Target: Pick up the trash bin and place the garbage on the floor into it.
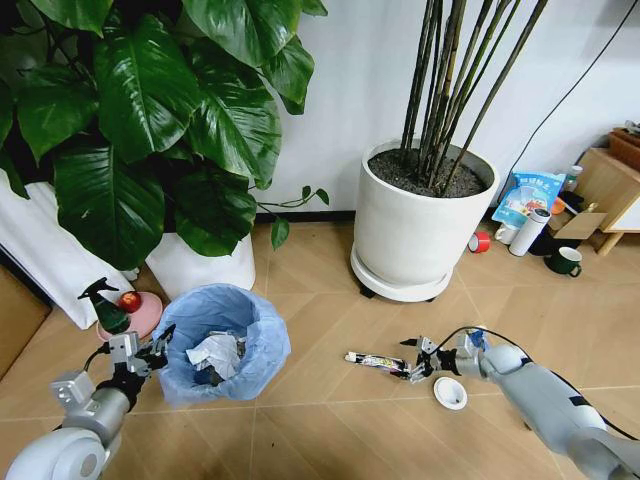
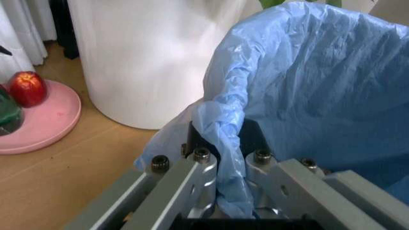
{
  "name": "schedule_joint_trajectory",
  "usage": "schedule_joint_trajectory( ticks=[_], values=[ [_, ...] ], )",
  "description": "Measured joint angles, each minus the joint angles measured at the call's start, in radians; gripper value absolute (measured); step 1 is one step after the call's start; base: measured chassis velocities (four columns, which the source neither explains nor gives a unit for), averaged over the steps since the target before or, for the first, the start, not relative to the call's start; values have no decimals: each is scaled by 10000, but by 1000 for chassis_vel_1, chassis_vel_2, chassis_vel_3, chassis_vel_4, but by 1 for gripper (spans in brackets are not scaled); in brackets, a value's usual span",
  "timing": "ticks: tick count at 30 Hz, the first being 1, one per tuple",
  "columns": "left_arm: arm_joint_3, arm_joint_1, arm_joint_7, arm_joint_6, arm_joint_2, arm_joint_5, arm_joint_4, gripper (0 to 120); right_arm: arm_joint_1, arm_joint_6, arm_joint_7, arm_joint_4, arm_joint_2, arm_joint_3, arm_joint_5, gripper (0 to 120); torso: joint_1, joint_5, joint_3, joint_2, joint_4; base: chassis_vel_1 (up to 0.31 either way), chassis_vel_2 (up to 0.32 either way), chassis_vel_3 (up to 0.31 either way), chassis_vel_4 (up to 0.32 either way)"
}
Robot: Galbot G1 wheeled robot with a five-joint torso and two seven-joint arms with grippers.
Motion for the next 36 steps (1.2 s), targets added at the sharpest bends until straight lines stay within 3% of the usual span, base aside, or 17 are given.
schedule_joint_trajectory(
  ticks=[14, 28, 34, 36],
  values=[
    [-78, 93, -33, 33, -9, 40, -227, 0, 735, -348, 199, -1115, 674, -724, -314, 100, 0, 0, 0, 0, 1, 0, 0, 0, 0],
    [-62, 37, -32, 33, 78, -19, -227, 0, 1060, -865, 800, -2006, 1448, -779, -93, 100, 0, 0, 0, 1, 1, 0, 0, 0, 0],
    [-49, 28, -32, 34, 99, -25, -198, 0, 1052, -1161, 860, -2120, 1522, -849, 273, 86, 0, -1, 0, 1, 1, 0, 0, 0, 0],
    [-49, 19, -34, 34, 129, -50, -198, 0, 1021, -1334, 836, -2152, 1532, -879, 512, 75, 0, 0, 0, 1, 0, 0, 0, 0, 0]
  ],
)
